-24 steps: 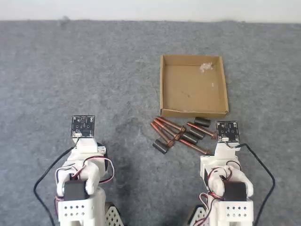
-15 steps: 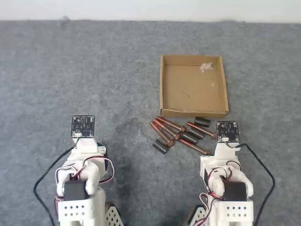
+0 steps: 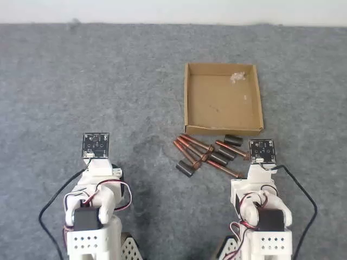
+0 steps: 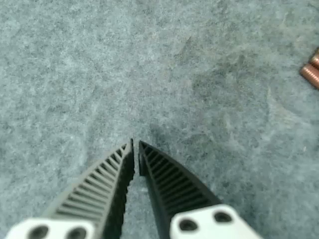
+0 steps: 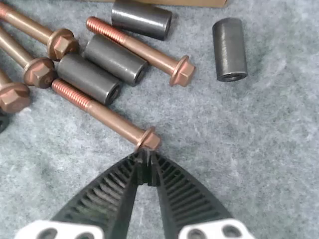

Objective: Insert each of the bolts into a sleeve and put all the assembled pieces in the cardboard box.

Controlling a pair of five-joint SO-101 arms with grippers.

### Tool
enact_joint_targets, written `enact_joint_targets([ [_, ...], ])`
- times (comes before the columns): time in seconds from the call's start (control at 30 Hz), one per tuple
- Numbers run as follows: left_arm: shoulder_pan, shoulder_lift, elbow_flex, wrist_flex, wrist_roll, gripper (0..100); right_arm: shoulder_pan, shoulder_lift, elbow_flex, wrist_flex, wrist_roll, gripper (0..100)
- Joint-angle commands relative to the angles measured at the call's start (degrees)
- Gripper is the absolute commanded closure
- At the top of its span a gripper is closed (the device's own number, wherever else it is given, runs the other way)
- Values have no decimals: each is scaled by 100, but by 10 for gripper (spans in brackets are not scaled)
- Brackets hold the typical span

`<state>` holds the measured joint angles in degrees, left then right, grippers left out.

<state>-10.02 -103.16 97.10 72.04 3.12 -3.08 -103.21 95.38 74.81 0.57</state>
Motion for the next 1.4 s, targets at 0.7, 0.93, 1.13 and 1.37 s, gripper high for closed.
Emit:
enact_joint_targets([
  [0.7, 9, -105, -57, 26, -9, 988, 22, -84, 105, 31, 105, 990],
  [0.93, -35, -105, -418, 18, -44, 988, 92, -84, -334, 13, 114, 988],
  [1.13, -35, -105, -585, -422, -44, 988, -48, -84, -360, -576, 114, 988],
  [1.37, 9, -105, -163, -1582, -299, 948, -136, -75, -141, -892, 1029, 988],
])
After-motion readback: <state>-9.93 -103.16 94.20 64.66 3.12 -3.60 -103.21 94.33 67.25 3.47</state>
